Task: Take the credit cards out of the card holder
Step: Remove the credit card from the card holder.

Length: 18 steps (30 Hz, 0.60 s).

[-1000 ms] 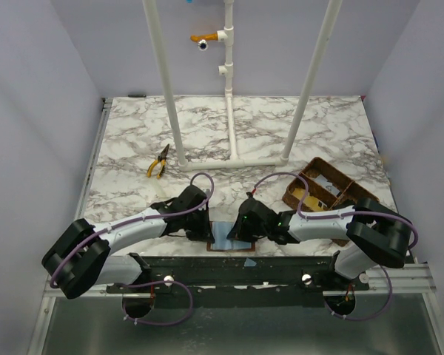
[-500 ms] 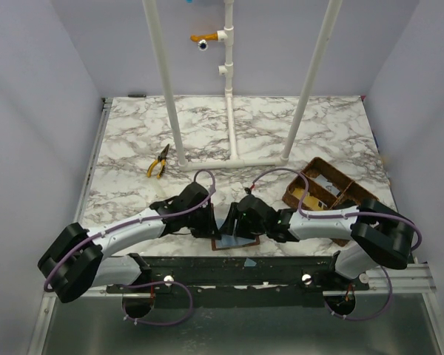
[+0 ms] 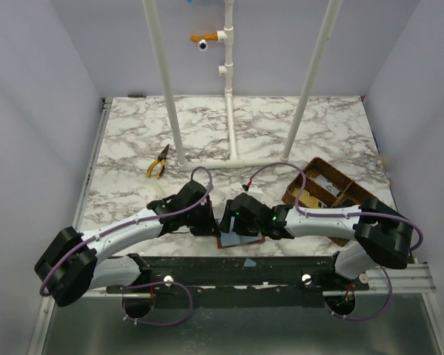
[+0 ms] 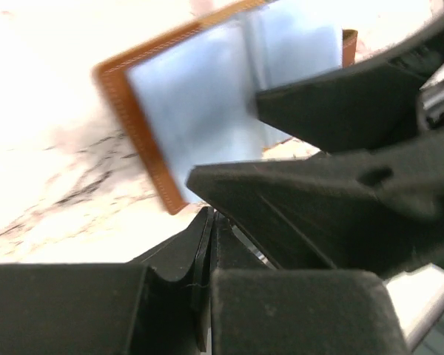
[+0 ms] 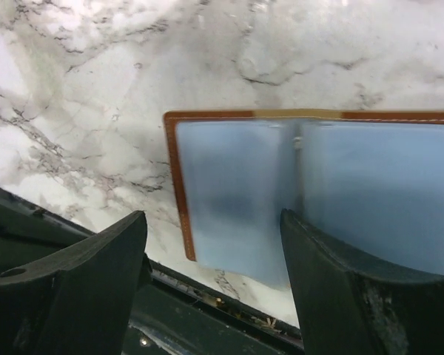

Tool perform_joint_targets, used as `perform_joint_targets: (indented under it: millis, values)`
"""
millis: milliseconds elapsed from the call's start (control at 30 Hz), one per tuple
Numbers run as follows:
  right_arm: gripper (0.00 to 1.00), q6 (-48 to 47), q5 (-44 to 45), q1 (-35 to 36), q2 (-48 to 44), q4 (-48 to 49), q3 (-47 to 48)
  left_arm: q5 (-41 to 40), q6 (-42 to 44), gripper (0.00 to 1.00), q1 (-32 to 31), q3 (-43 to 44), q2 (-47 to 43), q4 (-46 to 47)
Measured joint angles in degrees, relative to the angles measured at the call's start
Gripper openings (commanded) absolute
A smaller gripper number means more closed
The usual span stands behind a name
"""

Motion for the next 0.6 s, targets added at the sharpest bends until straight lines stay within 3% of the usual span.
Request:
perform_joint_targets:
  millis: [133, 367, 600]
  values:
    - [0.78, -1.3, 6.9, 3.9, 2.1, -9.2, 7.8, -4.3, -0.7, 0.00, 2.7, -1.0, -4.0, -3.8]
    - [0.78, -2.1, 14.4, 9.2, 7.5, -21.3, 16.8, -6.1, -1.1, 0.00, 6.0, -3.1, -4.3, -2.4]
    - [0.79, -2.3, 18.1, 10.9, 11.7, -26.9, 19.5, -5.2, -1.6, 0.00, 8.5, -6.0, -3.5, 0.3]
